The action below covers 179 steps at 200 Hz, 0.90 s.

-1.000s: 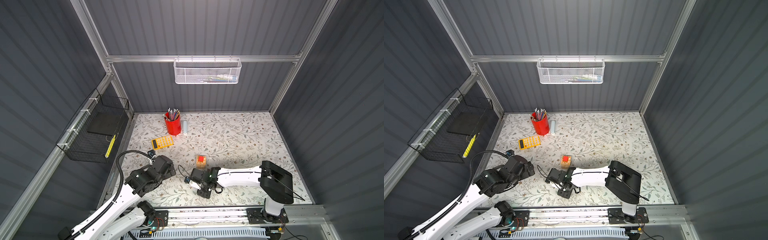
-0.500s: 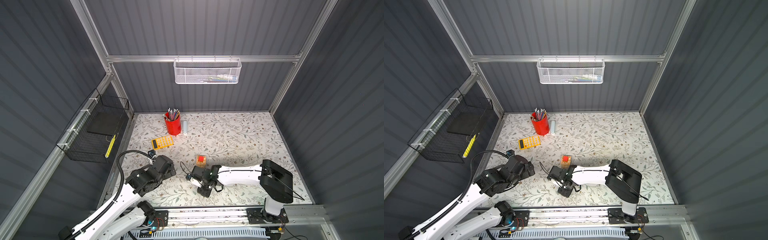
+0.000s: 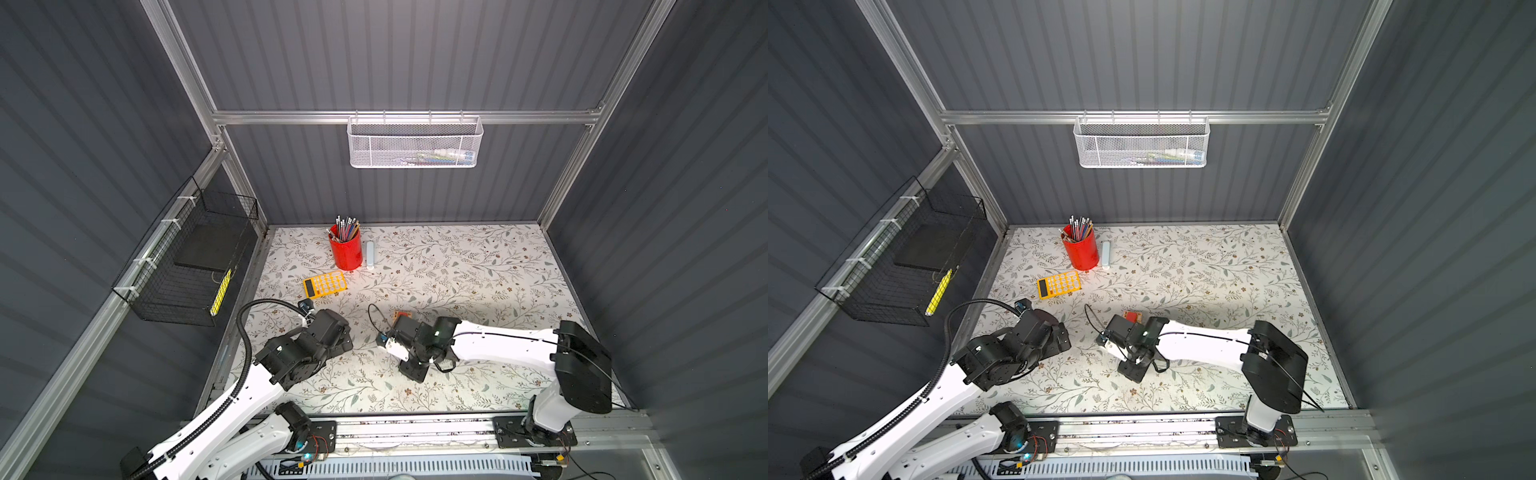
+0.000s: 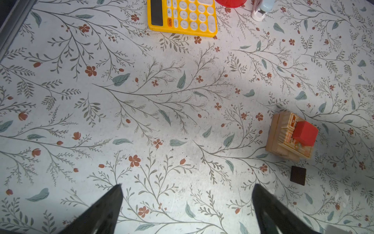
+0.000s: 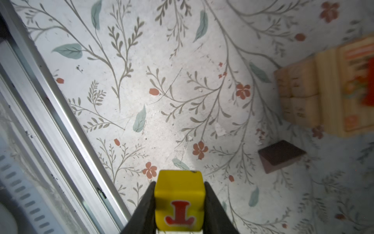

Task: Build the wood block tower
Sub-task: 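Carry the yellow cube with the right gripper over the red cube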

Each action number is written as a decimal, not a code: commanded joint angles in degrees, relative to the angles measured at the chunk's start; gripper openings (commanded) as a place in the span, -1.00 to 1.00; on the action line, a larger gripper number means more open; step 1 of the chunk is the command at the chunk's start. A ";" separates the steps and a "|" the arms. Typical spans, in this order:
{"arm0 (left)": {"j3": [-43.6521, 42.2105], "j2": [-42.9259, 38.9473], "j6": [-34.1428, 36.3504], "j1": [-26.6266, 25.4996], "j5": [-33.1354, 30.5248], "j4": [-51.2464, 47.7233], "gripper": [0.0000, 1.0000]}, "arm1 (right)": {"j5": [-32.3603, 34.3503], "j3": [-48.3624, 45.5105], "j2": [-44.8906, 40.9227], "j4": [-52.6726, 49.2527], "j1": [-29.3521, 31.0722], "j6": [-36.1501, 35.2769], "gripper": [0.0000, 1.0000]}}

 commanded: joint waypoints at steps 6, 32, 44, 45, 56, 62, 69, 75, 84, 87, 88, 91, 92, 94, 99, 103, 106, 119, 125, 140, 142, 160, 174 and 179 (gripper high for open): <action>2.63 1.25 2.08 -0.29 -0.95 1.16 0.99 | -1.93 3.59 -1.54 -4.22 -3.70 -6.38 -0.63; 2.71 1.94 3.02 -0.28 -0.69 3.18 0.99 | -3.97 8.75 0.50 -7.93 -7.71 -11.88 -0.62; 2.63 2.22 3.18 -0.28 -1.04 3.76 0.99 | -3.42 11.50 1.75 -9.16 -9.25 -14.51 -0.61; 2.66 2.28 3.24 -0.29 -1.03 3.82 0.99 | -3.41 11.72 1.84 -9.21 -9.40 -14.60 -0.61; 2.52 2.50 3.42 -0.28 -1.20 4.46 0.99 | -2.67 14.11 3.05 -9.74 -10.91 -16.51 -0.61; 2.35 2.61 3.53 -0.29 -1.35 4.73 0.99 | -2.50 15.26 3.67 -9.73 -11.82 -17.20 -0.61; 2.40 2.83 3.67 -0.24 -1.29 5.07 0.99 | -2.70 16.73 4.55 -9.69 -12.97 -17.84 -0.61; 2.49 2.94 3.74 -0.28 -1.40 5.35 0.99 | -2.77 18.02 5.39 -9.78 -13.77 -18.51 -0.60; 2.50 3.19 3.74 -0.29 -1.63 5.61 0.99 | -2.31 20.73 7.31 -11.28 -14.42 -19.88 -0.60; 2.57 3.25 3.81 -0.30 -1.71 5.63 0.99 | -2.05 21.57 7.92 -11.61 -14.58 -20.29 -0.61; 2.59 3.28 3.81 -0.26 -1.76 5.63 0.99 | -1.99 21.85 8.14 -11.85 -14.61 -20.35 -0.61; 2.63 3.30 3.82 -0.22 -1.94 5.64 0.99 | -1.86 22.72 8.74 -12.16 -14.76 -20.84 -0.61; 2.62 3.30 3.82 -0.22 -1.97 5.64 0.99 | -1.85 22.87 8.94 -12.20 -14.79 -21.02 -0.61; 2.61 3.30 3.84 -0.28 -2.03 5.64 0.99 | -1.79 23.35 9.31 -12.33 -14.92 -21.33 -0.61; 2.63 3.38 3.89 -0.23 -2.22 5.64 0.99 | -1.90 24.56 10.28 -12.72 -15.19 -22.04 -0.61; 2.67 3.41 3.90 -0.19 -2.38 5.64 0.99 | -2.04 25.37 11.03 -13.14 -15.37 -22.63 -0.61; 2.69 3.40 3.88 -0.17 -2.59 5.64 0.99 | -2.03 26.23 11.67 -13.43 -15.50 -22.92 -0.61; 2.68 3.30 3.87 -0.15 -2.94 5.59 0.99 | -2.27 29.49 14.29 -14.57 -16.08 -23.65 -0.61; 2.65 3.23 3.83 -0.21 -3.08 5.55 0.99 | -3.07 31.09 15.50 -16.05 -16.13 -24.15 -0.61; 2.56 2.96 3.65 -0.21 -3.31 5.30 0.99 | -4.57 33.30 17.65 -17.64 -16.13 -25.21 -0.61; 2.53 2.89 3.60 -0.22 -3.31 5.29 0.99 | -4.73 33.43 17.90 -17.84 -16.13 -25.52 -0.61; 2.10 2.43 3.34 -0.22 -3.80 5.03 0.99 | -3.42 34.18 19.39 -18.58 -16.13 -27.05 -0.60; 1.81 2.15 3.12 -0.15 -4.05 5.10 0.99 | -3.15 34.48 19.84 -18.35 -16.40 -27.94 -0.60; 1.64 2.08 3.06 -0.15 -4.02 5.15 0.99 | -3.21 34.68 20.07 -18.47 -16.40 -28.31 -0.59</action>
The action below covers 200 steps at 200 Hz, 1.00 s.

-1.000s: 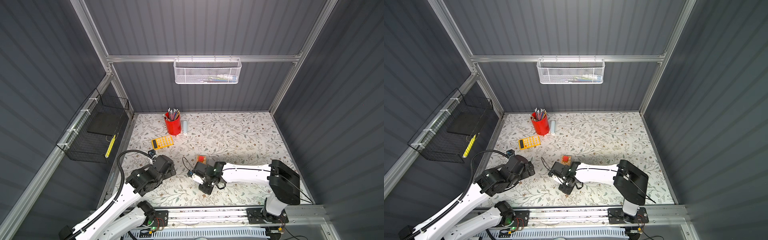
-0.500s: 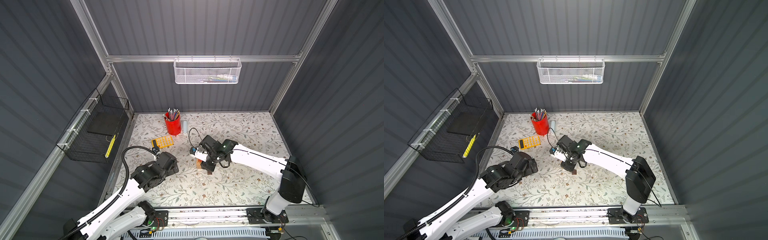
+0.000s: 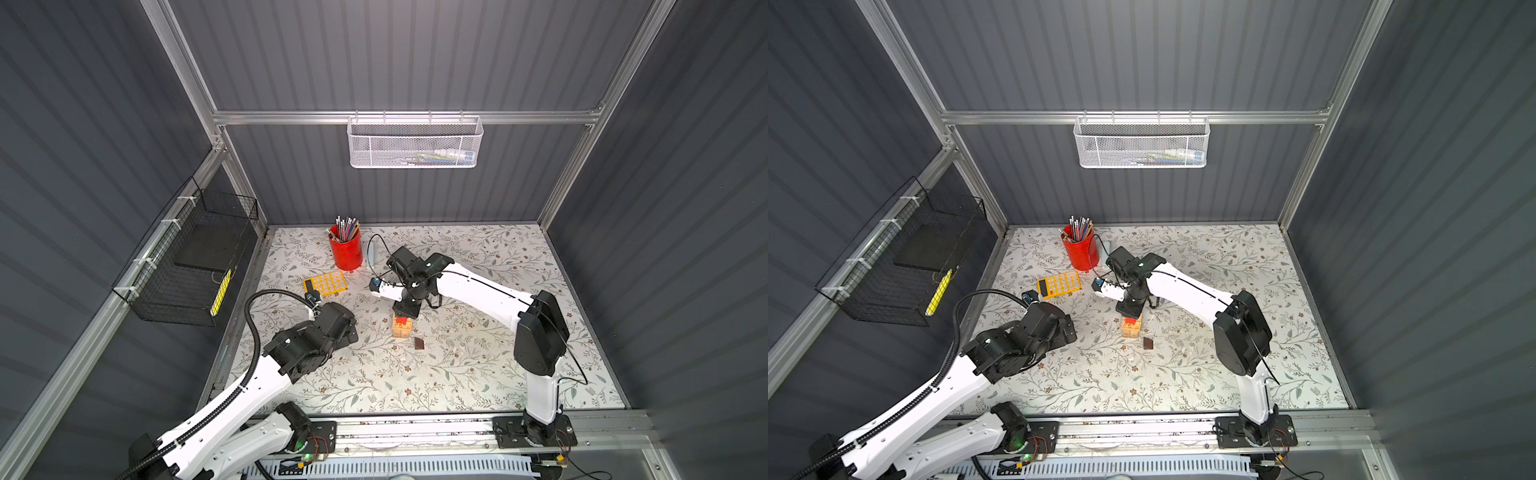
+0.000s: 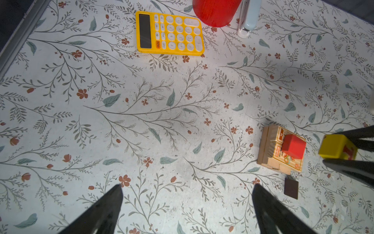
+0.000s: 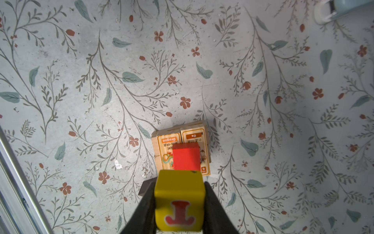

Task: Build the wood block tower
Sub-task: 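Carry the yellow cube with the right gripper over the red cube, then lower the yellow cube onto the red cube with the right gripper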

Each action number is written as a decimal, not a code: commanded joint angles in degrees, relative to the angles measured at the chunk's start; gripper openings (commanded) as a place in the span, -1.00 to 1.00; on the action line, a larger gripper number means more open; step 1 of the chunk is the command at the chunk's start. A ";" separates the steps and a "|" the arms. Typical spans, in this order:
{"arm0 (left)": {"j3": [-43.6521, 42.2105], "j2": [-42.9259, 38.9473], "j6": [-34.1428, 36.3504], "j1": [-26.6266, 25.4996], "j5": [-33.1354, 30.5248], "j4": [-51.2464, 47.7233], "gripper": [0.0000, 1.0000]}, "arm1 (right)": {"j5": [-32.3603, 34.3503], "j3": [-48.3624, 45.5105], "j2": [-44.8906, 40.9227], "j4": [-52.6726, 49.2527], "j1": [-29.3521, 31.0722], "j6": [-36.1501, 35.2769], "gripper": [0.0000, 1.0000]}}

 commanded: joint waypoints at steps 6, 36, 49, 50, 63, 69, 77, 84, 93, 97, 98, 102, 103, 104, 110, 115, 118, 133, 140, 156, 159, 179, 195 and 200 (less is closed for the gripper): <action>0.58 -1.01 0.21 -0.24 -1.64 -0.42 0.99 | -0.22 2.09 0.97 -3.60 -0.34 -3.53 -0.59; 0.50 -0.97 -0.05 -0.23 -1.76 -0.77 0.99 | 1.14 2.59 2.65 -3.92 -0.62 -4.96 -0.59; 0.26 -1.10 -0.26 -0.24 -1.85 -0.77 0.99 | 1.20 3.65 3.62 -4.64 -0.71 -5.51 -0.58; 0.29 -1.12 -0.25 -0.24 -1.85 -0.77 0.99 | 1.21 3.72 3.71 -4.62 -0.71 -5.50 -0.58; -0.12 -1.22 -0.47 -0.19 -1.85 -0.64 0.99 | 1.91 4.87 4.79 -5.51 -0.71 -5.81 -0.57; -0.26 -1.30 -0.52 -0.24 -1.81 -0.59 0.99 | 2.01 5.24 5.35 -5.97 -0.71 -6.00 -0.57; -0.35 -1.32 -0.67 -0.22 -1.81 -0.54 0.99 | 1.77 5.28 5.63 -5.87 -0.79 -6.11 -0.57; -0.46 -1.23 -0.67 -0.24 -1.85 -0.59 0.99 | 1.76 5.26 5.90 -5.82 -0.88 -6.35 -0.57; -0.36 -1.10 -0.74 -0.21 -1.90 -0.66 0.99 | 2.02 5.43 6.32 -6.00 -0.88 -6.35 -0.57; -0.26 -1.06 -0.76 -0.22 -1.85 -0.66 0.99 | 1.98 5.52 6.52 -6.00 -0.88 -6.41 -0.57; -0.26 -1.06 -0.76 -0.23 -1.85 -0.67 0.99 | 1.91 5.57 6.57 -6.05 -0.88 -6.39 -0.57; -0.21 -1.06 -0.76 -0.23 -1.85 -0.68 0.99 | 1.66 5.69 6.68 -6.28 -0.88 -6.38 -0.57; -0.20 -1.05 -0.76 -0.23 -1.85 -0.68 0.99 | 1.58 5.75 6.73 -6.27 -0.88 -6.42 -0.57; -0.20 -1.01 -0.76 -0.23 -1.85 -0.68 0.99 | 1.49 5.82 6.80 -6.36 -0.88 -6.44 -0.57; -0.25 -0.97 -0.75 -0.19 -1.85 -0.64 0.99 | 0.87 6.10 6.96 -6.69 -0.88 -6.49 -0.56; -0.16 -0.84 -0.74 -0.21 -1.96 -0.64 0.99 | 0.77 6.08 7.03 -6.64 -0.88 -6.48 -0.56; -0.15 -0.81 -0.68 -0.23 -1.94 -0.68 0.99 | 0.82 5.99 7.07 -6.49 -0.88 -6.47 -0.56; 0.10 -0.51 -0.54 -0.21 -2.09 -0.68 0.99 | 0.96 5.97 7.51 -6.42 -0.88 -6.41 -0.55; 0.15 -0.40 -0.51 -0.24 -2.12 -0.68 0.99 | 0.88 5.90 7.70 -6.36 -0.88 -6.40 -0.54; 0.16 -0.13 -0.47 -0.24 -2.16 -0.60 0.99 | 1.49 5.98 8.22 -5.93 -0.95 -6.20 -0.53; 0.17 -0.09 -0.43 -0.20 -2.12 -0.60 0.99 | 1.43 5.94 8.27 -5.87 -0.97 -6.20 -0.53; 0.23 0.00 -0.45 -0.22 -2.16 -0.92 0.99 | 0.88 5.48 8.35 -5.48 -0.97 -6.15 -0.47; 0.12 -0.15 -0.63 -0.22 -2.38 -1.03 0.99 | 1.47 5.19 8.70 -4.91 -0.99 -6.03 -0.47; 0.04 -0.20 -0.69 -0.24 -2.42 -0.99 0.99 | 1.49 5.27 8.84 -4.86 -1.07 -6.01 -0.47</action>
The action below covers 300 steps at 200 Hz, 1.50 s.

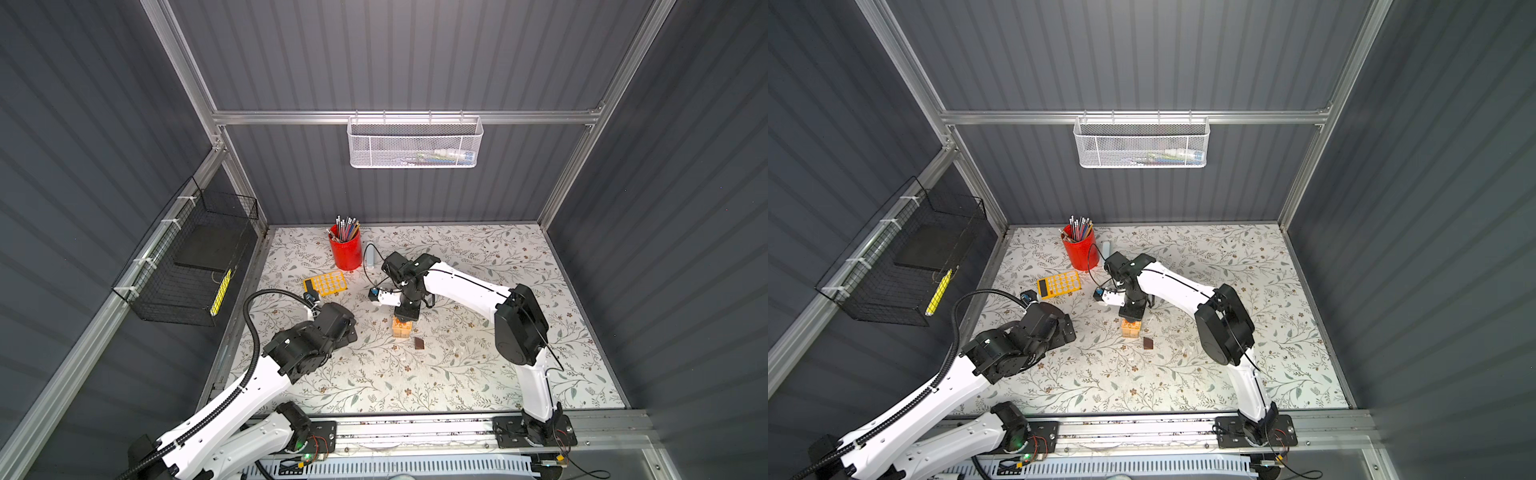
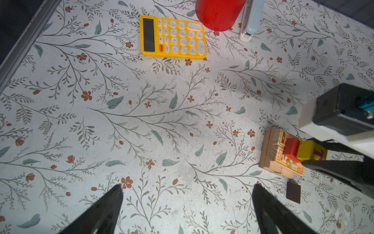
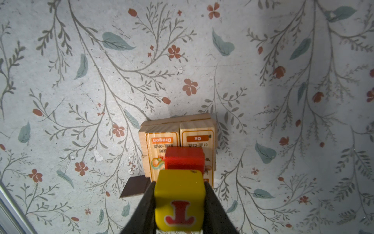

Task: Build the wood block tower
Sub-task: 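Lower the yellow cube onto the red cube with the right gripper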

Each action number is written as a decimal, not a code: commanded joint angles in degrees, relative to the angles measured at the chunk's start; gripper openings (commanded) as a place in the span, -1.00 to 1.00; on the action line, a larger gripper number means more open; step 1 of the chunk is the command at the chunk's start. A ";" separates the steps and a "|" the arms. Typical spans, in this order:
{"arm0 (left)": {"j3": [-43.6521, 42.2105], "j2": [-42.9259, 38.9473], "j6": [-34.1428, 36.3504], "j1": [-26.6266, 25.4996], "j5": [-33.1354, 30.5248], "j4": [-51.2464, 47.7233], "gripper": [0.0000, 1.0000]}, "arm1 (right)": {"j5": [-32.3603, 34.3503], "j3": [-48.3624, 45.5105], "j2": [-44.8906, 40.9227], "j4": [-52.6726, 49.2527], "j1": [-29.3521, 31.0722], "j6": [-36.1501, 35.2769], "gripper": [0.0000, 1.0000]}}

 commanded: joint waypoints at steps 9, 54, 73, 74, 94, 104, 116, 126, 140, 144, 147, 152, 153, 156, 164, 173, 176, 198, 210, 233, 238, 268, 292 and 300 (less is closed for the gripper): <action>0.04 -0.09 -0.46 -0.24 -1.51 -0.87 0.99 | -0.25 0.82 1.49 0.17 -0.38 -0.16 -0.47; 0.13 -0.09 -0.46 -0.21 -1.69 -1.19 0.99 | -0.32 1.43 2.12 0.72 -0.42 0.41 -0.45; 0.13 -0.11 -0.54 -0.24 -1.68 -1.23 0.99 | 0.14 1.35 2.39 0.90 -0.47 0.65 -0.43; 0.20 -0.10 -0.54 -0.24 -1.68 -1.26 0.99 | 0.15 1.39 2.43 0.90 -0.47 0.66 -0.43; 0.16 -0.09 -0.52 -0.21 -1.79 -1.28 0.99 | 0.17 1.13 2.34 0.80 -0.47 0.64 -0.36; 0.25 -0.09 -0.45 -0.23 -1.77 -1.32 0.99 | 0.16 1.00 2.29 0.87 -0.47 0.67 -0.31; 0.18 -0.09 -0.45 -0.20 -1.82 -1.37 0.99 | 0.16 0.91 2.21 0.76 -0.53 0.76 -0.25; 0.21 -0.16 -0.51 -0.21 -1.86 -1.28 0.99 | 0.17 0.91 2.20 0.64 -0.55 0.86 -0.20; 0.18 -0.01 -0.54 -0.19 -1.77 -1.18 0.99 | 0.21 0.69 2.21 0.80 -0.56 1.12 -0.12; 0.22 0.00 -0.54 -0.18 -1.77 -1.19 0.99 | 0.10 0.65 2.26 0.96 -0.56 1.21 -0.10; 0.18 0.00 -0.52 -0.20 -1.77 -1.19 0.99 | 0.00 0.60 2.29 0.98 -0.56 1.35 -0.09; 0.25 -0.03 -0.52 -0.19 -1.81 -1.28 0.99 | -0.10 0.56 2.26 1.00 -0.56 1.44 -0.07; 0.26 -0.02 -0.53 -0.22 -1.83 -1.28 0.99 | -0.10 0.56 2.28 0.99 -0.56 1.45 -0.06; 0.26 -0.05 -0.54 -0.19 -1.78 -1.32 0.99 | -0.10 0.56 2.36 1.05 -0.56 1.60 -0.06; 0.26 0.00 -0.54 -0.19 -1.77 -1.43 0.99 | -0.12 0.39 2.39 1.22 -0.56 1.81 -0.04; 0.26 -0.13 -0.54 -0.24 -1.77 -1.52 0.99 | -0.19 0.13 2.39 1.42 -0.56 1.95 -0.03; 0.26 -0.17 -0.58 -0.24 -1.81 -1.54 0.99 | -0.27 0.07 2.39 1.46 -0.56 1.94 -0.03; 0.17 -0.52 -0.71 -0.19 -1.83 -1.63 0.99 | -1.18 -0.10 2.46 1.60 -0.64 2.28 -0.05; 0.00 -0.62 -0.88 -0.21 -1.77 -1.72 0.99 | -1.53 -0.14 2.62 1.52 -0.64 2.43 -0.05; 0.00 -0.79 -0.94 -0.24 -1.86 -1.88 0.99 | -1.74 -0.39 2.74 1.36 -0.64 2.39 -0.06; 0.01 -0.79 -0.93 -0.24 -1.87 -1.89 0.99 | -1.63 -0.48 2.69 1.46 -0.64 2.39 -0.06; -0.09 -0.88 -1.07 -0.21 -1.86 -1.98 0.99 | -1.77 -1.40 2.31 1.95 -0.64 2.34 -0.03; 0.00 -0.95 -1.02 -0.24 -1.90 -2.07 0.99 | -2.01 -1.89 1.36 2.35 -0.64 2.77 0.01; 0.02 -0.97 -1.11 -0.24 -1.88 -2.09 0.99 | -2.20 -2.59 0.63 3.28 -0.64 2.86 0.02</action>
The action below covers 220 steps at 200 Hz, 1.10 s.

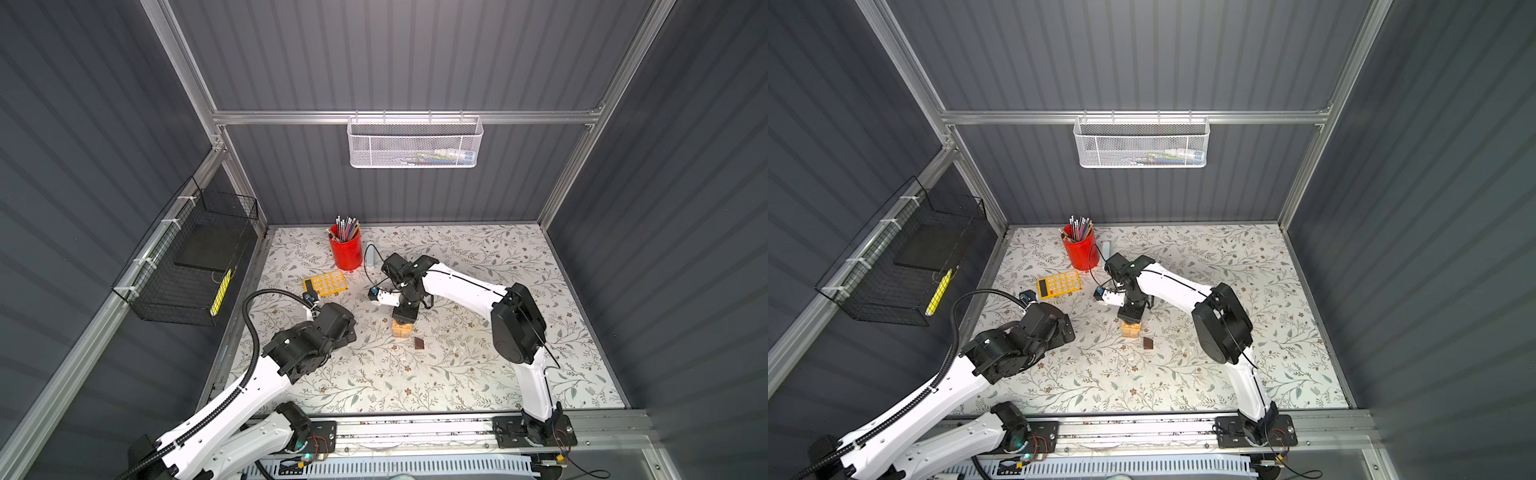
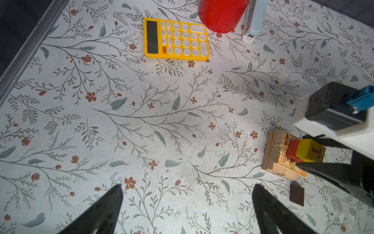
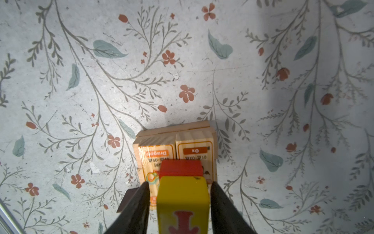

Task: Build the wood block tower
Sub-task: 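Lower the yellow cube onto the red cube with the right gripper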

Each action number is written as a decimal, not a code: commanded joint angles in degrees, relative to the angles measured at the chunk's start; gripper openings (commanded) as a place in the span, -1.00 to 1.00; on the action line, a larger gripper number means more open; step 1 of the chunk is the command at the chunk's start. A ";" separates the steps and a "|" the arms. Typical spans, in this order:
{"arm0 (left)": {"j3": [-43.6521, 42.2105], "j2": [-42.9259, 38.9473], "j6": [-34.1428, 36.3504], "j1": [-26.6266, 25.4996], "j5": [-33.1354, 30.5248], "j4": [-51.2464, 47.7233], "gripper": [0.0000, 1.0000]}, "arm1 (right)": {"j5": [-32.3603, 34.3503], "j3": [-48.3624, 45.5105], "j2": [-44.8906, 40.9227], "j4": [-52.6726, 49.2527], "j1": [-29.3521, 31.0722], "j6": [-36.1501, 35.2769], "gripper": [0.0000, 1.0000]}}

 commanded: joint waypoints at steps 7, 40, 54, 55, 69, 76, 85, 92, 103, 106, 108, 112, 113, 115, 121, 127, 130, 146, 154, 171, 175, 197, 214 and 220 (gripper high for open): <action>-0.09 -0.97 -1.08 -0.23 -1.07 -1.59 0.99 | -1.24 -1.96 -0.93 1.70 -0.34 0.83 0.02; 0.00 -1.14 -1.18 -0.23 -0.98 -1.89 0.99 | -1.53 -2.07 -0.64 2.21 -0.67 1.13 -0.07; -0.01 -1.40 -1.26 -0.23 -1.15 -2.15 0.99 | -1.29 -1.93 -0.28 1.96 -0.67 1.12 -0.11; -0.05 -1.45 -1.27 -0.19 -1.20 -2.16 0.99 | -1.28 -1.94 -0.24 2.00 -0.67 1.11 -0.12; -0.11 -1.73 -1.19 -0.24 -1.29 -2.15 0.99 | -1.25 -1.95 -0.15 1.81 -0.67 0.88 -0.19; -0.09 -1.76 -1.34 -0.19 -1.25 -2.16 0.99 | -1.48 -1.93 -0.22 1.79 -0.67 0.79 -0.21; -0.15 -1.76 -1.31 -0.24 -1.25 -2.16 0.99 | -1.66 -1.95 -0.20 1.70 -0.67 0.58 -0.25; -0.15 -1.63 -1.37 -0.24 -1.25 -2.16 0.99 | -1.88 -1.87 -0.14 1.55 -0.67 0.41 -0.27; -0.13 -1.59 -1.36 -0.23 -1.25 -2.16 0.99 | -1.94 -1.87 -0.16 1.29 -0.62 0.03 -0.31; -0.10 -1.55 -1.37 -0.24 -1.25 -2.16 0.99 | -1.97 -1.87 -0.12 1.33 -0.66 -0.05 -0.32; -0.09 -1.58 -1.29 -0.24 -1.25 -2.16 0.99 | -1.97 -1.87 -0.05 1.27 -0.67 -0.24 -0.33; -0.09 -1.46 -1.31 -0.19 -1.26 -2.12 0.99 | -1.75 -1.87 -0.03 1.26 -0.67 -0.37 -0.34; -0.09 -1.48 -1.33 -0.22 -1.25 -2.18 0.99 | -1.73 -1.87 -0.03 1.21 -0.67 -0.38 -0.34; -0.05 -1.49 -1.37 -0.19 -1.27 -2.21 0.99 | -1.65 -1.82 -0.03 1.22 -0.67 -0.43 -0.34; -0.01 -1.49 -1.29 -0.24 -1.26 -2.22 0.99 | -1.21 -1.78 0.04 1.21 -0.67 -0.70 -0.36; 0.00 -1.47 -1.30 -0.21 -1.30 -2.16 0.99 | -0.95 -1.71 0.06 1.17 -0.67 -0.93 -0.38; 0.03 -1.42 -1.30 -0.22 -1.29 -2.16 0.99 | -0.73 -1.63 0.14 1.17 -0.67 -1.08 -0.38; 0.16 -1.41 -1.33 -0.22 -1.26 -2.16 0.99 | 0.02 -1.52 0.07 1.19 -0.67 -1.87 -0.40; 0.23 -1.41 -1.35 -0.24 -1.25 -2.15 0.99 | 0.51 -1.52 0.06 1.25 -0.67 -2.36 -0.40; 0.18 -1.41 -1.44 -0.23 -1.27 -2.22 0.99 | 1.17 -1.52 -0.11 1.10 -0.67 -3.48 -0.41; 0.15 -1.41 -1.45 -0.22 -1.25 -2.25 0.99 | 1.20 -1.47 -0.11 1.08 -0.67 -3.74 -0.40; 0.16 -1.41 -1.49 -0.16 -1.25 -2.16 0.99 | 1.23 -1.35 -0.25 1.11 -0.67 -4.79 -0.38; 0.26 -1.31 -1.47 -0.23 -1.33 -2.16 0.99 | 1.00 -0.89 -0.33 0.87 -0.67 -5.05 -0.31; 0.26 -1.21 -1.45 -0.23 -1.33 -2.16 0.99 | 0.96 -0.74 -0.29 0.84 -0.67 -4.97 -0.27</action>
